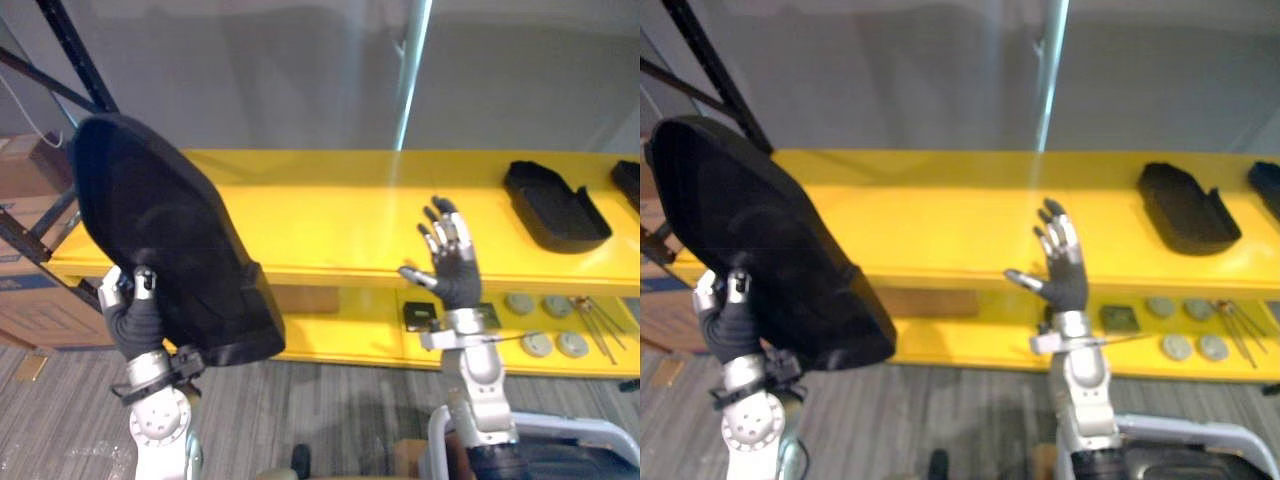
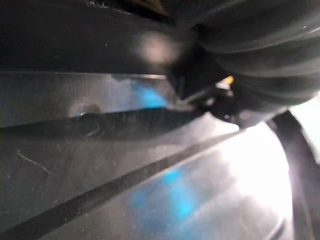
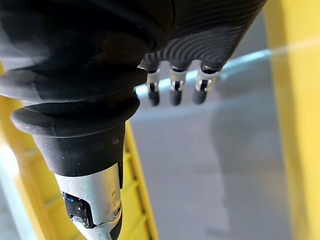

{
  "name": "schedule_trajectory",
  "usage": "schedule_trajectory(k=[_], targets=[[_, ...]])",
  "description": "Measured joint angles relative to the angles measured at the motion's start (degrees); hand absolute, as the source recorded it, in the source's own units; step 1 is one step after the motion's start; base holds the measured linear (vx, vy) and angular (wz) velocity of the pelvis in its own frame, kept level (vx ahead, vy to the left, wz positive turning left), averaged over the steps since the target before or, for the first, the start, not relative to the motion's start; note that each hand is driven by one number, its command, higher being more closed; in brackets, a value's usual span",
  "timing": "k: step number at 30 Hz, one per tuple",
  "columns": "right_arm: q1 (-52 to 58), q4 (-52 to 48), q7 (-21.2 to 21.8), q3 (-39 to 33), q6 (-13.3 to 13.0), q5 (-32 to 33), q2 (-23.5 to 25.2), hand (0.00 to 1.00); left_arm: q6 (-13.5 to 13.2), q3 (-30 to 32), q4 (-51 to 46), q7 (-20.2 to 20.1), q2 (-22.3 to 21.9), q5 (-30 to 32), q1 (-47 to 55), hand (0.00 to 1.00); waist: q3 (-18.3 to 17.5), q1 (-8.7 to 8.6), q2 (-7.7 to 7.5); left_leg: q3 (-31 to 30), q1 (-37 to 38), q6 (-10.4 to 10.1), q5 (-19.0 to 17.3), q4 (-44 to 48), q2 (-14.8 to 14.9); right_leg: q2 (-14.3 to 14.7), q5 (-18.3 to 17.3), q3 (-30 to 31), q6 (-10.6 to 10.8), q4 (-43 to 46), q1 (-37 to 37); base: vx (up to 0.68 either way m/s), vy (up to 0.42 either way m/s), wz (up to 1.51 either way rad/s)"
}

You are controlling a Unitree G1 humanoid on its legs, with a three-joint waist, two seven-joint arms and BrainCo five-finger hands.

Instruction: Walk over and take plastic housings, then place them on the shelf

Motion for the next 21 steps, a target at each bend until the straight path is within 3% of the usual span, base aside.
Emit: schedule_trajectory(k=[9,19,21], targets=[[7.9,-4.2,4.0,-7.8,-0.6,5.1,0.3,0.0,0.0,0.2,-0.7,1.8,0.1,1.8,-4.2,1.0,0.1,-4.76,0.69,6.5,2.0,0.1,-0.5,-0.1,1.5,0.6,1.4,6.8,0.4,-0.4,-1.5,0.0,-0.001,-0.39],[7.9,-4.1,4.2,-8.3,-1.3,7.1,0.7,0.0,0.1,0.2,-0.9,1.8,0.1,1.8,-4.3,1.0,0.2,-4.64,1.29,7.1,1.9,0.0,-0.5,-0.1,2.0,1.2,2.6,7.4,0.3,-1.9,-1.5,-0.01,-0.004,-0.04],[7.7,-3.0,3.9,-8.3,-1.3,7.1,1.2,0.0,0.1,0.6,-2.0,1.9,0.0,1.8,-4.3,1.0,2.0,-4.72,0.57,6.5,1.3,-0.1,-0.2,-0.1,1.8,1.1,3.0,7.3,0.3,-2.0,-1.6,0.0,0.0,0.0]])
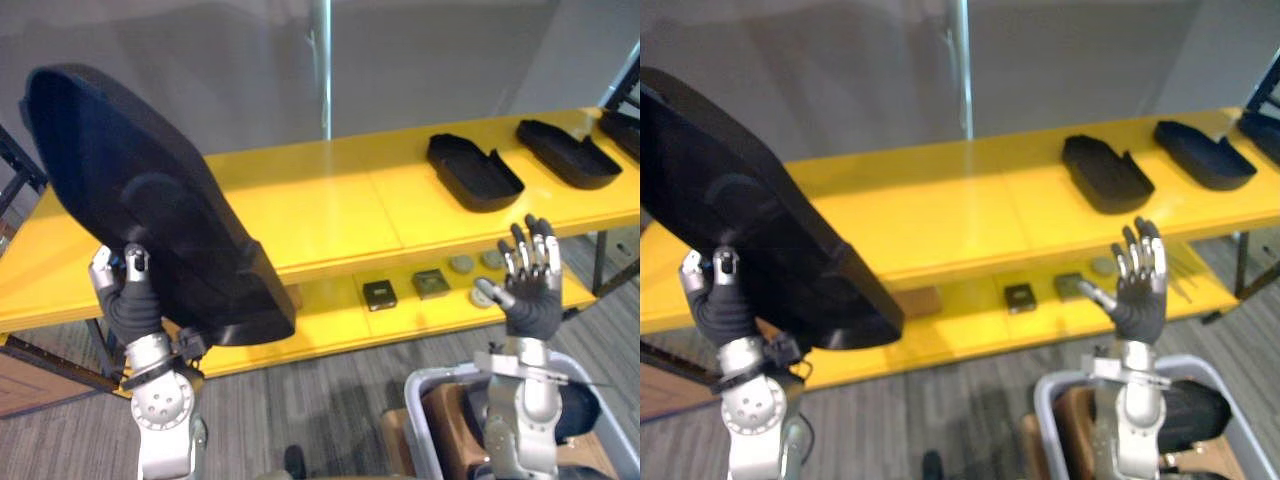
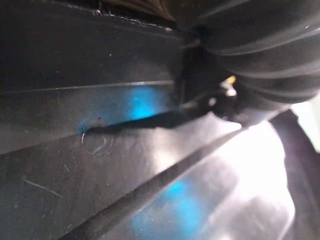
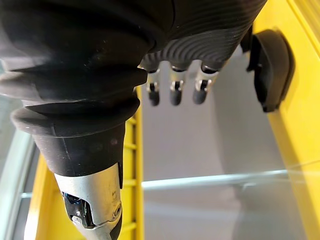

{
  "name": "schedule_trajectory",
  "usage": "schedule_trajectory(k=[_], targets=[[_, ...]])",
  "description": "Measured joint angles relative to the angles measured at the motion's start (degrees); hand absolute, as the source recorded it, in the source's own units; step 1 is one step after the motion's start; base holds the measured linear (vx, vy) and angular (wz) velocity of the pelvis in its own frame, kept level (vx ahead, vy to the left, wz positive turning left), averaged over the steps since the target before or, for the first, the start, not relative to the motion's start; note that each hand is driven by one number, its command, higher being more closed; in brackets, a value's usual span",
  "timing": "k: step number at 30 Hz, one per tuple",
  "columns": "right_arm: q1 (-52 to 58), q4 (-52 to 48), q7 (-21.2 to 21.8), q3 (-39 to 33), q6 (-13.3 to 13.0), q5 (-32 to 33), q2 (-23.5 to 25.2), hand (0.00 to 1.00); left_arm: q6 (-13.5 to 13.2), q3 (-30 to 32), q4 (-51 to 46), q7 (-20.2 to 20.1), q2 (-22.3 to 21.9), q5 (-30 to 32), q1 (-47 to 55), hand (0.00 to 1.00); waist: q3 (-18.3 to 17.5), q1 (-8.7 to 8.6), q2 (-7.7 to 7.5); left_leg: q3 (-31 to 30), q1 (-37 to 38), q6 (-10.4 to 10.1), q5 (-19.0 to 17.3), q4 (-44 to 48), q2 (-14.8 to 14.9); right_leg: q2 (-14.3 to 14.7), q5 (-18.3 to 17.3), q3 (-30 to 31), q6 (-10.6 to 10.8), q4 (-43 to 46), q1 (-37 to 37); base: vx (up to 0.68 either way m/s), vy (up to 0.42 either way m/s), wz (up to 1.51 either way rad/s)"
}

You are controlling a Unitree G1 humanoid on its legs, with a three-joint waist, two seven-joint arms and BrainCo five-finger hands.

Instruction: Walk over and take plastic housings, then place them on the shelf

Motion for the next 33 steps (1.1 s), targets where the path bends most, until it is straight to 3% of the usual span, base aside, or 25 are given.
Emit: schedule_trajectory(k=[9,18,33], targets=[[0.0,1.1,-0.5,0.0,0.2,-0.1,0.0,0.0,0.0,-0.1,0.1,0.0,0.0,0.0,0.0,1.0,0.1,-0.08,0.14,0.1,0.1,0.0,0.2,0.0,0.0,0.0,0.0,0.0,0.0,0.2,0.0,0.0,0.0,0.0],[0.0,4.4,-3.6,0.0,3.1,-0.5,1.0,0.0,0.3,-0.6,2.9,0.1,0.0,-0.5,0.5,1.0,1.2,-0.15,1.41,0.0,0.9,0.1,0.3,0.0,0.1,-0.1,0.0,0.3,0.0,1.1,0.3,0.0,0.0,-0.01],[-1.2,5.9,0.2,2.6,3.8,0.8,1.4,0.0,0.3,-0.5,2.8,0.7,0.0,-0.3,2.2,1.0,1.6,0.2,0.87,-0.4,0.8,0.3,0.5,0.0,-0.1,-0.1,0.1,0.0,0.1,1.0,0.4,0.0,0.0,0.0]])
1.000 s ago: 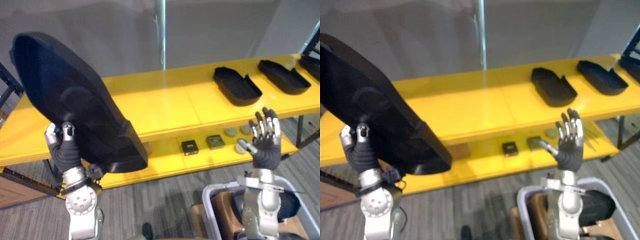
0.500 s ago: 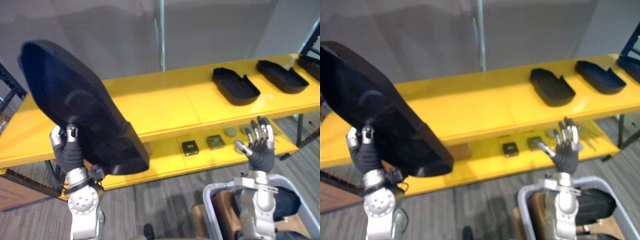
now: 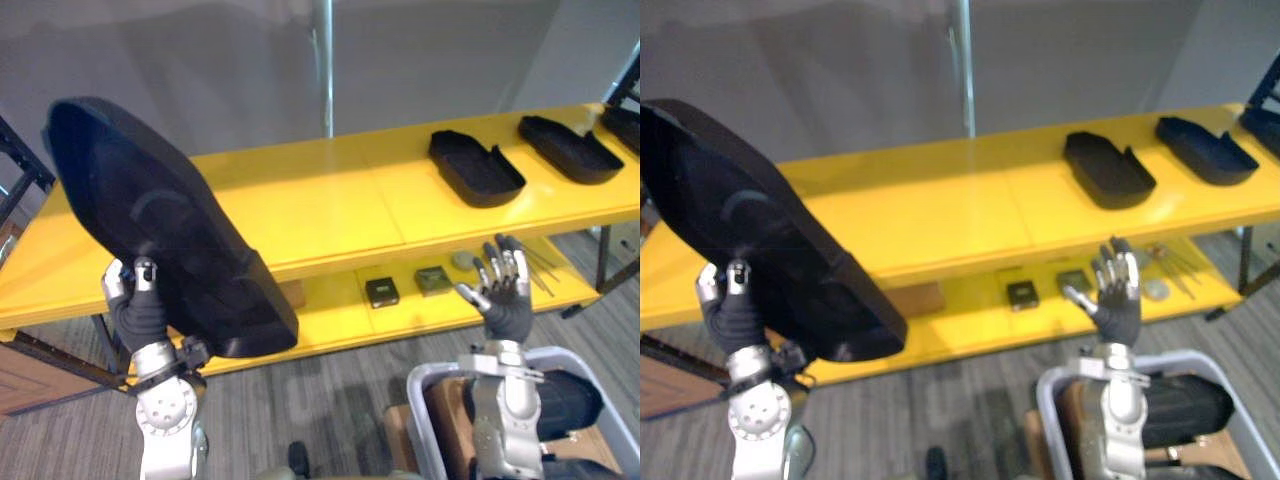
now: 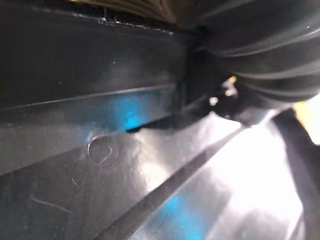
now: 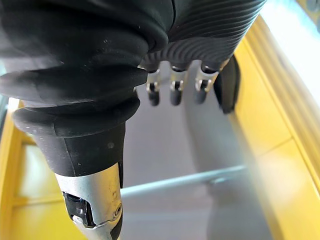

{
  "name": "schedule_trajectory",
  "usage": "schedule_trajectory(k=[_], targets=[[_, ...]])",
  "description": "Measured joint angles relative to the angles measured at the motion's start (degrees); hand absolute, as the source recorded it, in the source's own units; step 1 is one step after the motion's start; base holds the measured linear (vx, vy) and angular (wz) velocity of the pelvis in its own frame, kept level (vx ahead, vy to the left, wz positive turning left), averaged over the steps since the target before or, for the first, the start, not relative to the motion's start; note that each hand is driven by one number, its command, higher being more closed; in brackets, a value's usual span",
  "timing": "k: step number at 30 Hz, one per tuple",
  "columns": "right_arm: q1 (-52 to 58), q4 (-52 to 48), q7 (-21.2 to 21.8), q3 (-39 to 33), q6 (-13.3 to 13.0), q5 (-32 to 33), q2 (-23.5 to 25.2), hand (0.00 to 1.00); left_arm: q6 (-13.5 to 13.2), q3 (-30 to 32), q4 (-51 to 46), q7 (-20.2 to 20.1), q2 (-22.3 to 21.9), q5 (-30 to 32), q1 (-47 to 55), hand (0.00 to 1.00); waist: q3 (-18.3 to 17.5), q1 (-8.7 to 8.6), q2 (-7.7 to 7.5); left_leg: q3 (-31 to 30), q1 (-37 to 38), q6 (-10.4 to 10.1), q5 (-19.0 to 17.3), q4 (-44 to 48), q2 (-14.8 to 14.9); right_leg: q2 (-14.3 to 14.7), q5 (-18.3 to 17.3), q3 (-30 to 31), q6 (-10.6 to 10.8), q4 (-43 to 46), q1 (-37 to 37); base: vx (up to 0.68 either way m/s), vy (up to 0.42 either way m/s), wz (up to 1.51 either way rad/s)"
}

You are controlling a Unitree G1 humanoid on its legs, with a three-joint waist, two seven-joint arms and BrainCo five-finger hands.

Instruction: Walk over and take plastic housings, then place them on the shelf

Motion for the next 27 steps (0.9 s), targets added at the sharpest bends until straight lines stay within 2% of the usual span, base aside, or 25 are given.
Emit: schedule_trajectory(k=[3,4,5,6,7,8,9,10,11,12,13,15,17,18,21,22,23,24,25,27], targets=[[0.0,0.0,-0.5,-0.2,0.1,0.0,-0.1,0.0,-0.1,0.0,0.0,-0.3,0.0,0.0,-0.1,1.0,0.1,-0.2,-0.17,-1.2,-0.3,0.0,-0.1,0.0,-1.0,-0.8,-1.1,-1.4,0.1,1.4,-0.3,0.0,0.031,0.19],[0.1,0.0,-1.9,-0.4,0.2,-0.1,-0.1,0.0,-0.1,-0.2,0.0,-0.8,0.0,0.0,-0.5,1.0,0.9,-0.3,-1.49,-1.4,0.2,0.7,-0.9,0.1,-2.3,-2.8,-3.7,-2.5,0.2,4.7,-1.2,0.01,0.05,0.39],[0.1,0.0,-2.5,-0.6,0.3,-0.1,-0.1,0.0,-0.1,-0.2,-0.1,-1.0,0.1,0.0,-0.6,1.0,1.1,-0.28,-2.09,-1.2,0.4,1.6,-1.7,1.0,-3.1,-4.1,-4.7,-2.9,0.5,6.5,-1.3,0.08,0.095,0.52],[0.1,0.0,-3.4,-1.5,0.4,-0.2,-0.4,0.0,-0.1,-0.4,-0.1,-1.4,-0.2,0.0,-1.5,1.0,2.2,-1.04,-2.43,-1.2,0.0,2.3,-5.6,6.1,-3.9,-6.4,-6.2,-2.8,0.5,13.2,-2.0,0.06,0.09,0.33],[-0.1,0.3,-4.0,-1.4,0.4,-0.2,-1.1,0.0,-0.1,-0.4,0.1,-1.5,-0.2,-0.1,-1.9,1.0,3.7,-0.68,-2.66,-1.2,-0.3,2.8,-6.5,8.4,-3.9,-7.5,-6.2,-1.6,-1.4,21.2,-4.5,0.07,0.149,0.33],[1.2,0.4,-4.1,-1.4,0.4,-0.2,-0.6,0.0,-0.1,-0.4,0.2,-1.9,0.3,0.0,-1.9,1.0,3.7,-0.58,-2.47,-1.6,0.8,3.6,-7.7,9.2,-3.9,-8.9,-2.9,0.8,-7.0,32.3,-9.3,0.03,0.12,0.12],[1.4,0.4,-4.1,-1.4,0.5,-0.2,-0.4,0.0,-0.1,-0.3,0.2,-1.9,0.4,0.0,-2.0,1.0,3.8,-0.63,-2.37,-1.7,1.3,3.8,-7.9,9.1,-3.8,-9.0,-1.9,1.4,-8.0,34.3,-10.3,0.09,0.095,0.13],[2.1,0.4,-3.8,-1.3,0.5,-0.2,0.3,0.0,-0.1,-0.1,0.1,-1.7,0.7,-0.1,-2.1,1.0,4.1,-0.84,-1.79,-2.3,2.3,4.5,-8.7,9.1,-3.1,-7.8,-1.8,4.1,-7.8,38.1,-12.9,0.08,0.046,0.11],[2.6,0.3,-3.6,-1.3,0.5,-0.2,0.6,0.0,-0.1,-0.1,0.1,-1.7,0.9,-0.2,-2.1,1.0,4.0,-1.03,-1.7,-2.7,2.2,4.5,-8.8,9.1,-2.8,-6.3,-3.1,5.4,-6.2,36.9,-13.6,0.07,0.052,0.22],[3.1,0.1,-3.1,-1.4,0.4,-0.2,0.9,0.0,-0.1,0.1,0.1,-1.7,1.7,-0.3,-2.2,1.0,4.0,-1.24,-2.12,-3.1,2.5,4.6,-8.9,8.7,-2.1,-3.3,-4.3,7.2,-4.2,32.8,-14.7,0.07,0.052,0.22],[3.3,-0.2,-2.2,-1.6,0.4,-0.2,1.4,0.0,0.0,0.7,0.2,-1.6,2.8,-1.1,-2.2,1.0,4.4,-1.34,-3.0,-3.0,2.9,4.5,-8.9,8.1,-2.1,-1.1,-4.6,8.2,-3.4,27.6,-15.2,0.09,0.044,0.15],[4.8,-1.2,-0.7,-2.1,0.4,-0.2,1.5,0.0,0.3,0.7,0.4,-1.4,3.5,-1.4,-1.7,1.0,4.3,-1.38,-3.7,-2.8,3.1,4.4,-8.9,7.2,-2.7,1.1,-4.1,8.1,-3.2,19.6,-15.0,0.08,0.012,0.07],[5.8,-2.3,0.7,-3.1,0.3,-0.1,1.3,0.0,0.3,0.6,0.4,-1.4,3.5,-1.4,-1.6,1.0,4.0,-1.45,-4.03,-2.8,3.2,4.4,-9.6,7.0,-4.0,2.1,-3.4,8.0,-4.0,13.2,-14.0,0.12,-0.011,0.08],[5.7,-2.4,1.0,-3.5,0.3,-0.1,0.5,0.0,0.3,0.6,0.4,-1.6,3.3,-1.3,-1.3,1.0,3.6,-1.73,-3.99,-2.9,3.2,4.4,-10.3,7.0,-4.6,2.3,-1.1,8.4,-3.7,10.0,-13.1,0.17,-0.002,0.01],[5.7,-2.3,0.9,-4.0,0.1,-0.2,-0.8,0.0,0.3,-0.1,0.3,-1.7,3.3,-1.1,0.8,1.0,2.4,-1.66,-1.23,-2.4,3.2,3.6,-11.6,7.7,-4.1,3.1,3.5,7.9,-3.0,4.7,-11.0,0.22,0.025,-0.08],[5.7,-2.3,0.7,-4.0,0.1,-0.3,-0.8,0.0,0.3,-0.1,0.3,-1.5,3.3,-1.0,1.1,1.0,1.9,-1.53,-0.39,-1.7,3.2,2.8,-12.1,8.4,-3.4,3.6,4.1,8.0,-2.7,3.7,-10.3,0.33,-0.001,-0.1],[5.5,-2.3,0.7,-3.9,0.1,-0.3,-0.7,0.0,0.3,-0.1,0.3,-1.2,3.4,-0.9,1.1,1.0,1.8,-1.49,-0.28,-1.2,3.0,2.3,-12.7,9.6,-3.1,3.9,4.1,8.1,-2.7,3.3,-9.9,0.28,-0.028,-0.12],[5.2,-2.3,0.6,-3.9,0.1,-0.3,-0.7,0.0,0.3,0.0,0.4,-0.7,3.5,-0.9,1.0,1.0,1.9,-1.48,-0.38,-1.0,2.5,1.2,-13.9,12.7,-2.7,4.0,3.9,8.2,-2.9,2.4,-8.7,0.26,-0.063,-0.1],[4.6,-2.4,-0.2,-4.1,-0.2,-0.3,-0.8,0.0,0.3,-0.2,0.5,-0.3,3.5,-1.0,0.8,1.0,2.2,-1.47,-0.77,0.1,-0.4,-0.9,-16.4,21.5,-1.7,4.1,3.5,8.3,-3.5,1.2,-6.8,0.18,-0.073,-0.15],[3.8,-2.6,-1.3,-4.0,-0.8,-0.7,-1.1,0.0,0.3,-0.7,0.7,-0.4,3.3,-1.1,0.8,1.0,3.3,-1.0,-0.37,0.7,-8.2,-2.3,-17.3,43.3,2.0,4.9,3.1,9.5,-4.0,-0.1,-3.2,0.19,-0.048,-0.44]])
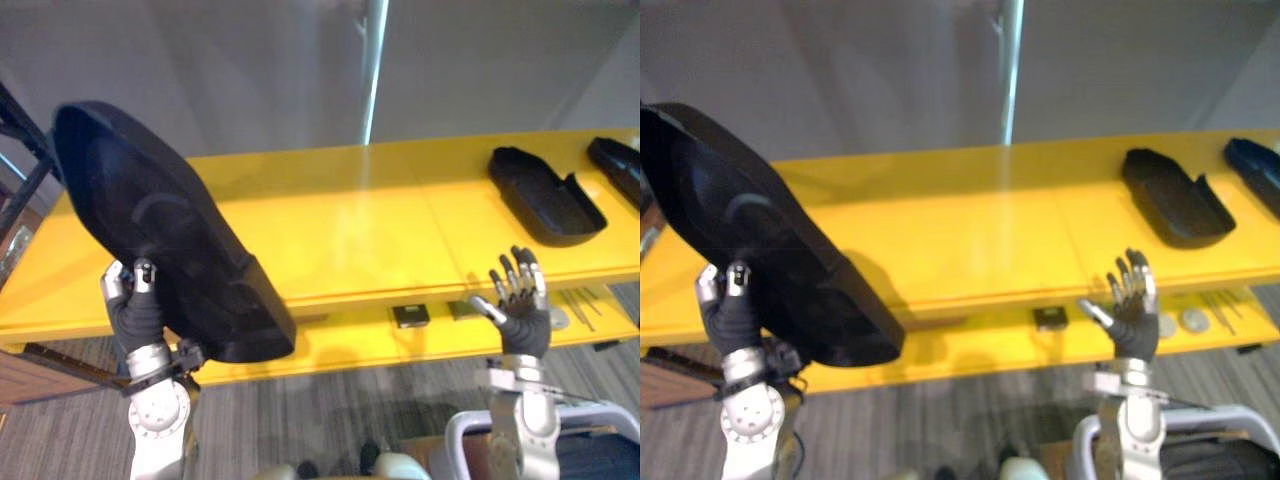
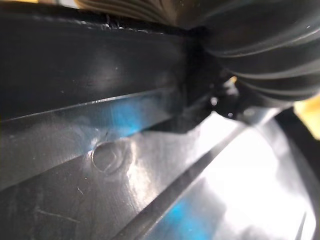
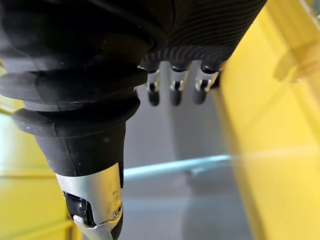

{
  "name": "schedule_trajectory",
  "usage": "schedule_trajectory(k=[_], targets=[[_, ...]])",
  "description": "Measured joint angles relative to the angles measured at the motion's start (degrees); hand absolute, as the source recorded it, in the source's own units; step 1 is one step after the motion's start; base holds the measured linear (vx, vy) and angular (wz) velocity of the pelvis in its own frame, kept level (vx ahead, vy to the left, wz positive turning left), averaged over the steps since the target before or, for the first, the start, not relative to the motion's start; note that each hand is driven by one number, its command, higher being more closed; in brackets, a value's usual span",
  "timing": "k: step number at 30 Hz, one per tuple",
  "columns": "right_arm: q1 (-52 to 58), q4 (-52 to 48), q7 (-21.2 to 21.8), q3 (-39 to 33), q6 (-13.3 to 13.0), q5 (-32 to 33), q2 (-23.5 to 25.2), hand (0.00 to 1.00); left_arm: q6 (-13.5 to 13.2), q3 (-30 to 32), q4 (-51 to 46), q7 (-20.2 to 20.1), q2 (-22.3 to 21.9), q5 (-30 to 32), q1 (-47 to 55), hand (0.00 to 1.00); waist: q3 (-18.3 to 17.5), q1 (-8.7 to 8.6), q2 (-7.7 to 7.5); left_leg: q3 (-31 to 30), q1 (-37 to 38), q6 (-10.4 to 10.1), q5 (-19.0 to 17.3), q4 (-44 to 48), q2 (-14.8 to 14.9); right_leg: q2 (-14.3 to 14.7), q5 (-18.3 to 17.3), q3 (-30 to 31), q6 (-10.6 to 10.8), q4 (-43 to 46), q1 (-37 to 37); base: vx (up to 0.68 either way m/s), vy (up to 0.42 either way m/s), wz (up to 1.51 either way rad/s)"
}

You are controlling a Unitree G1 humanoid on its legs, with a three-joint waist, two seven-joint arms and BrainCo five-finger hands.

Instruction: Walk over and take plastic housings, then place them on the shelf

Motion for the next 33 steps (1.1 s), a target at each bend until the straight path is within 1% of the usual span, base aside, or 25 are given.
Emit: schedule_trajectory(k=[1,2,3,4,6,7,8,9,10,11,12,13,14,15,16,17,18,19,21,22,24,26,29,31,33], targets=[[-0.2,0.0,-0.9,-0.1,-0.7,-1.1,-0.6,0.0,0.0,-0.7,0.4,-0.2,0.0,-0.1,0.0,1.0,0.5,1.08,1.07,-0.3,-4.1,-0.2,-1.5,11.1,4.2,1.2,-0.4,1.4,-0.4,-0.2,1.7,0.21,0.027,-0.85],[-0.3,0.0,-2.0,-0.3,-0.9,-2.7,-1.1,0.0,0.0,-1.2,1.4,-0.7,0.1,0.0,0.0,1.0,0.5,1.42,1.64,-0.5,-5.1,-0.3,-2.6,13.1,7.2,1.2,-0.6,2.9,-0.4,-0.7,3.4,0.17,0.06,-0.85],[-0.5,-0.1,-2.5,-0.4,-1.2,-3.0,-1.3,0.0,-0.1,-1.2,1.9,-1.0,0.1,0.0,0.0,1.0,0.5,1.53,1.68,-0.5,-5.1,-0.2,-3.0,11.0,8.0,0.7,-0.7,3.7,-0.4,-0.8,3.9,0.19,0.094,-0.77],[-1.1,-0.6,-3.2,-1.2,-1.8,-3.9,-1.6,0.0,-0.4,-1.2,2.5,-1.6,0.2,0.0,-0.3,1.0,0.4,1.35,1.63,-0.7,-4.3,-0.1,-3.1,3.1,8.6,-0.9,-1.4,5.2,0.7,-0.5,4.1,0.2,0.153,-0.54],[-1.6,-1.6,-4.7,-2.9,-1.9,-4.1,-2.3,0.0,-0.7,-1.1,2.7,-2.9,0.3,0.3,-1.3,1.0,0.4,0.53,1.77,-4.1,-2.9,-0.6,-2.1,-9.2,7.7,-3.2,-2.8,6.9,2.5,1.3,3.3,0.2,0.267,-0.47],[-1.5,-1.6,-5.7,-4.5,-1.8,-4.1,-3.5,0.0,-1.2,-1.1,2.6,-3.7,0.7,0.2,-1.8,1.0,0.2,0.66,2.15,-6.8,-1.2,-0.6,0.8,-16.4,7.5,-4.1,-4.5,9.2,4.2,3.8,1.6,0.14,0.358,-0.6],[-1.5,-1.7,-6.1,-5.0,-1.8,-4.0,-4.4,0.0,-1.4,-1.0,2.6,-4.1,1.0,0.1,-1.8,1.0,-0.1,0.76,2.75,-7.6,-0.1,-0.5,3.2,-19.0,7.9,-4.2,-5.5,10.2,5.2,5.0,0.7,0.14,0.422,-0.76],[-1.5,-1.8,-6.5,-6.2,-1.8,-4.0,-5.7,0.0,-1.3,-1.0,2.9,-4.9,1.6,0.1,-2.1,1.0,-0.9,0.39,4.27,-8.0,1.6,-6.0,5.2,-21.7,8.3,-4.2,-7.0,11.7,6.9,6.9,-0.2,0.16,0.475,-0.64],[-1.1,-1.8,-7.3,-6.3,-1.6,-3.9,-5.1,0.0,-0.6,-1.0,3.5,-5.6,3.2,-0.3,-3.0,1.0,-1.2,-0.39,1.69,-5.6,3.0,-4.8,4.8,-22.7,5.7,-7.3,-7.7,12.6,7.4,8.1,-1.2,0.13,0.365,-0.57],[-1.1,-1.9,-7.5,-6.2,-1.6,-3.9,-4.8,0.0,-0.2,-1.0,3.5,-5.7,4.2,-0.3,-3.3,1.0,-1.3,-0.49,0.49,-4.5,3.7,-4.5,4.6,-23.5,4.6,-8.7,-7.6,12.5,7.4,8.1,-1.4,0.1,0.284,-0.54],[-1.1,-2.1,-7.7,-6.4,-1.6,-3.9,-4.0,0.0,0.7,-0.9,3.5,-6.6,6.1,-0.4,-3.9,1.0,-1.4,-0.66,-1.05,-2.7,4.4,-3.6,4.8,-24.7,3.0,-10.8,-7.1,12.5,8.1,7.6,-1.9,0.1,0.24,-0.49],[-1.1,-2.4,-7.7,-6.9,-1.6,-3.9,-3.2,0.0,2.5,-0.9,3.5,-7.9,7.3,-0.7,-4.8,1.0,-2.0,-1.13,-2.33,-1.3,4.6,-3.1,4.9,-25.2,2.3,-11.7,-5.0,12.1,9.5,6.4,-2.0,0.1,0.218,-0.44],[-1.1,-2.5,-7.6,-7.1,-1.6,-3.9,-3.0,0.0,3.5,-1.1,3.5,-8.4,7.6,-1.0,-5.4,1.0,-2.1,-1.21,-2.43,-0.5,4.9,-2.9,5.0,-25.8,2.4,-11.8,-3.6,11.4,10.0,5.6,-2.1,0.09,0.17,-0.46],[-1.2,-2.8,-7.6,-7.1,-1.6,-4.0,-2.8,0.0,5.1,-1.6,3.5,-9.7,8.0,-2.2,-6.2,1.0,-2.0,-1.24,-2.3,0.6,5.6,-2.8,5.1,-26.8,2.7,-11.6,-1.2,9.8,10.3,3.8,-2.0,0.04,0.115,-0.51],[-1.2,-3.9,-7.6,-7.1,-1.6,-4.1,-2.6,0.0,6.6,-1.8,3.5,-10.8,7.9,-3.5,-7.0,1.0,-2.0,-1.63,-2.29,1.7,6.0,-2.7,5.2,-27.7,2.6,-11.6,0.2,8.9,10.4,2.3,-2.0,0.03,0.087,-0.48],[-1.2,-4.5,-7.6,-7.1,-1.5,-4.1,-2.5,0.0,7.4,-2.1,3.5,-11.2,7.9,-3.9,-7.5,1.0,-2.0,-1.94,-2.22,2.2,6.1,-2.5,5.3,-28.1,2.6,-11.6,0.8,8.9,10.2,1.6,-2.0,0.01,0.046,-0.37],[-1.1,-5.1,-7.6,-7.1,-1.3,-4.8,-2.3,0.0,9.6,-3.0,3.7,-11.9,8.1,-5.6,-8.9,1.0,-2.0,-2.52,-2.08,2.8,6.3,-2.5,5.3,-28.6,2.7,-11.6,1.6,8.8,10.4,0.6,-2.0,0.0,0.015,-0.23],[-0.5,-5.8,-7.5,-7.4,-0.5,-5.2,-2.3,0.0,11.5,-4.8,5.2,-12.2,8.1,-5.8,-11.7,1.0,-2.1,-2.99,-1.9,3.0,6.3,-2.6,5.4,-28.9,2.7,-11.6,1.7,8.3,10.3,0.0,-1.9,0.0,0.002,-0.15],[-0.2,-6.1,-7.5,-7.4,0.3,-5.2,-2.3,0.0,13.8,-7.1,8.3,-12.3,8.4,-6.0,-15.5,1.0,-2.3,-3.99,-1.48,3.0,6.5,-2.7,6.1,-30.0,2.7,-11.5,1.8,7.5,10.2,-0.1,-2.0,-0.01,-0.017,0.02],[-0.3,-6.1,-7.5,-7.4,1.0,-5.2,-2.3,0.0,16.3,-9.5,11.9,-12.9,9.2,-7.9,-19.6,1.0,-2.6,-4.97,-0.82,3.1,7.0,-3.0,7.0,-31.4,2.7,-10.9,2.3,7.4,9.6,-0.5,-2.1,-0.03,-0.033,-0.02],[-0.3,-6.1,-7.5,-7.5,1.4,-5.2,-2.4,0.0,18.9,-11.2,14.4,-13.9,10.8,-9.6,-23.0,1.0,-2.7,-5.76,-0.44,3.7,7.9,-3.2,8.1,-33.3,3.1,-10.4,2.7,7.4,9.5,-1.0,-2.1,-0.03,-0.041,-0.12],[-0.5,-6.1,-7.5,-7.5,1.9,-5.2,-3.6,0.0,22.7,-12.9,19.9,-14.1,12.5,-12.4,-29.3,1.0,-2.8,-7.06,-0.21,4.5,9.5,-3.5,9.9,-36.5,3.1,-10.0,2.7,7.6,9.5,-1.2,-2.2,-0.05,-0.054,-0.16],[-0.7,-6.1,-7.4,-7.5,2.3,-5.1,-4.4,0.0,26.5,-12.9,29.0,-12.8,12.8,-14.1,-36.2,1.0,-3.0,-7.78,0.4,6.1,10.5,-3.7,11.5,-39.3,3.4,-9.3,3.1,8.0,8.9,-1.4,-3.2,-0.08,-0.041,-0.24],[-1.3,-6.1,-7.0,-7.3,2.5,-5.0,-4.4,0.0,29.8,-12.9,39.3,-9.9,13.9,-14.4,-42.3,1.0,-2.8,-9.28,0.78,7.2,11.3,-4.0,12.5,-41.9,3.6,-8.9,3.3,8.3,8.9,-2.8,-3.6,-0.13,-0.06,-0.27],[-1.3,-6.1,-6.3,-7.3,3.0,-4.9,-5.1,0.0,31.4,-12.8,47.7,-7.2,14.9,-15.3,-46.0,1.0,-2.5,-10.35,1.56,8.3,11.7,-4.4,13.5,-43.2,3.9,-8.2,3.2,9.6,8.6,-3.1,-4.5,-0.07,-0.044,-0.34]])
